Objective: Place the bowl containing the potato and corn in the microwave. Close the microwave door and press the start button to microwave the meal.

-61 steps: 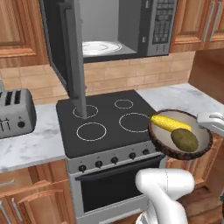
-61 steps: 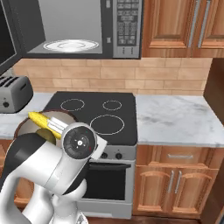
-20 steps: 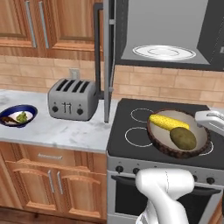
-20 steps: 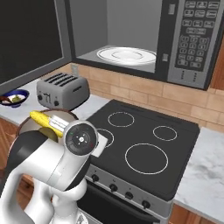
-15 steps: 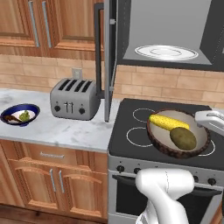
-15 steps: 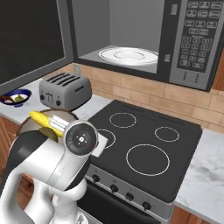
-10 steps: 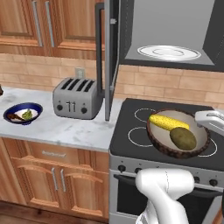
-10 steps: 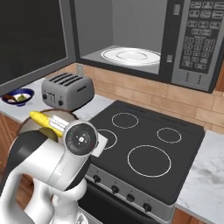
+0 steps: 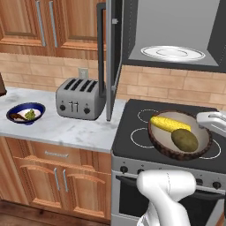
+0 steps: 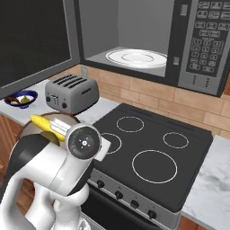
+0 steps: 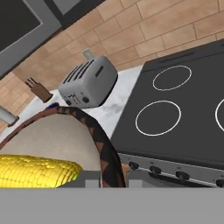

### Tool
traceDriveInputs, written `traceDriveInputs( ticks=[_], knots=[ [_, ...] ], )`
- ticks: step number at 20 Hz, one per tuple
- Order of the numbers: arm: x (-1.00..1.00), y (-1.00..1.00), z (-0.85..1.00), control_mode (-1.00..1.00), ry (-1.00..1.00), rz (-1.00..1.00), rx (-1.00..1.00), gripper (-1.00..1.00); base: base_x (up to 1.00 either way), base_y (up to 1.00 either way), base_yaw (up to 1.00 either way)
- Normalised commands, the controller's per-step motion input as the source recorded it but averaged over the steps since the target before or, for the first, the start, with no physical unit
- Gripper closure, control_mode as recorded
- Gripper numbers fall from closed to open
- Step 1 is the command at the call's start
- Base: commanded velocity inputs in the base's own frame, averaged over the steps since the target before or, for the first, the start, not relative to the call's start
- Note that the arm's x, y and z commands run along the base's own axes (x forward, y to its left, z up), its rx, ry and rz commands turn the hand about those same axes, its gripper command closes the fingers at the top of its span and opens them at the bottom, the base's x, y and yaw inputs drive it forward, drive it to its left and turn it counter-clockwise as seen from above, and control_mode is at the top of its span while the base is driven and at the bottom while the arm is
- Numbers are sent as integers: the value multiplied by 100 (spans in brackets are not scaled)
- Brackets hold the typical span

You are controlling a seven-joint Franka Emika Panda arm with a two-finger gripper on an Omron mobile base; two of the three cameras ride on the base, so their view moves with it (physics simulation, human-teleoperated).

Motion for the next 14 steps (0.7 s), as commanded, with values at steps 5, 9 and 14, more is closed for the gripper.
traceDriveInputs(
  ticks=[5, 9, 14],
  knots=[
    [0, 0, 0, -100, 0, 0, 0, 100, 0, 0, 0],
    [-3, -4, 39, -100, -11, 0, 0, 100, 0, 0, 0],
    [0, -12, 78, -100, -3, -11, 0, 100, 0, 0, 0]
  ],
)
